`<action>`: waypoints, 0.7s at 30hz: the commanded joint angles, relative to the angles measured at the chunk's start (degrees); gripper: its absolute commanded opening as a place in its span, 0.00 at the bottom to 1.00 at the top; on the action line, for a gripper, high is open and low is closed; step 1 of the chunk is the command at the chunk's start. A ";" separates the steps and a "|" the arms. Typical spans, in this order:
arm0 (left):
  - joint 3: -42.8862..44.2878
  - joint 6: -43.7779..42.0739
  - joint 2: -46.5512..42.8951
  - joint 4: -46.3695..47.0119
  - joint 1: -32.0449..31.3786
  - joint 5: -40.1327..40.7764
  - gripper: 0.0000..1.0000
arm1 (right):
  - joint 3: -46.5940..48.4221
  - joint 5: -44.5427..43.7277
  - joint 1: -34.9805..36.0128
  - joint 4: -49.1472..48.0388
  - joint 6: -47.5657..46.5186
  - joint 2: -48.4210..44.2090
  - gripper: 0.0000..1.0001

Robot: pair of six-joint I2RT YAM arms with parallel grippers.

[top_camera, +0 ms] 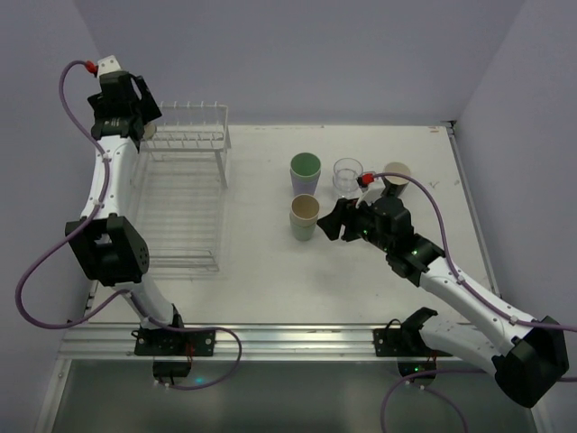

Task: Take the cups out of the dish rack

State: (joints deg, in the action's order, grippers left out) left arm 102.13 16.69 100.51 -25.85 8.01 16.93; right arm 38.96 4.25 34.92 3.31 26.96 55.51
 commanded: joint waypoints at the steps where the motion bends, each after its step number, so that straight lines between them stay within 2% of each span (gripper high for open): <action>1: 2.73 -1.48 0.74 2.29 0.43 -0.58 0.84 | 0.33 -0.12 -0.02 -2.17 -0.42 -0.39 0.64; 3: 2.38 -1.22 1.27 2.38 0.34 -0.93 0.79 | 0.15 -0.38 -0.11 -2.34 -0.51 -0.75 0.64; 4: 1.59 -1.05 1.18 2.64 0.43 -1.11 0.66 | 0.15 -0.38 -0.11 -2.43 -0.59 -1.01 0.64; 6: 0.19 -0.08 -0.22 4.13 0.34 -2.16 0.53 | 0.33 -0.56 -0.02 -2.43 -0.59 -1.28 0.64; 7: -1.13 0.45 -1.88 5.27 0.43 -3.82 0.42 | 0.33 -0.47 -0.11 -2.52 -0.59 -1.71 0.64; 10: -4.30 2.99 -5.49 7.99 0.34 -8.64 0.31 | 0.76 0.05 -0.02 -2.96 -0.59 -2.42 0.64; 14: -10.09 5.80 -15.33 12.48 -1.32 -13.23 0.28 | 2.26 3.39 0.06 -2.96 0.11 -2.60 0.66; 17: -15.89 7.73 -23.06 15.82 -3.87 -15.69 0.26 | 2.44 7.43 0.94 -6.90 1.69 -2.77 0.69; 20: -23.79 12.04 -31.06 19.59 -7.30 -22.18 0.25 | 2.17 12.08 2.60 -12.26 4.67 -2.86 0.79; 21: -28.86 13.62 -33.08 20.82 -8.09 -24.90 0.24 | 2.17 13.14 3.31 -13.84 5.38 -2.86 0.80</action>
State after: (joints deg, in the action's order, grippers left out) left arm 80.27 24.60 73.54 -12.88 2.33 1.17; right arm 39.09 11.16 36.49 -1.93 29.23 53.82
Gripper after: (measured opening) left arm 0.724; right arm 0.791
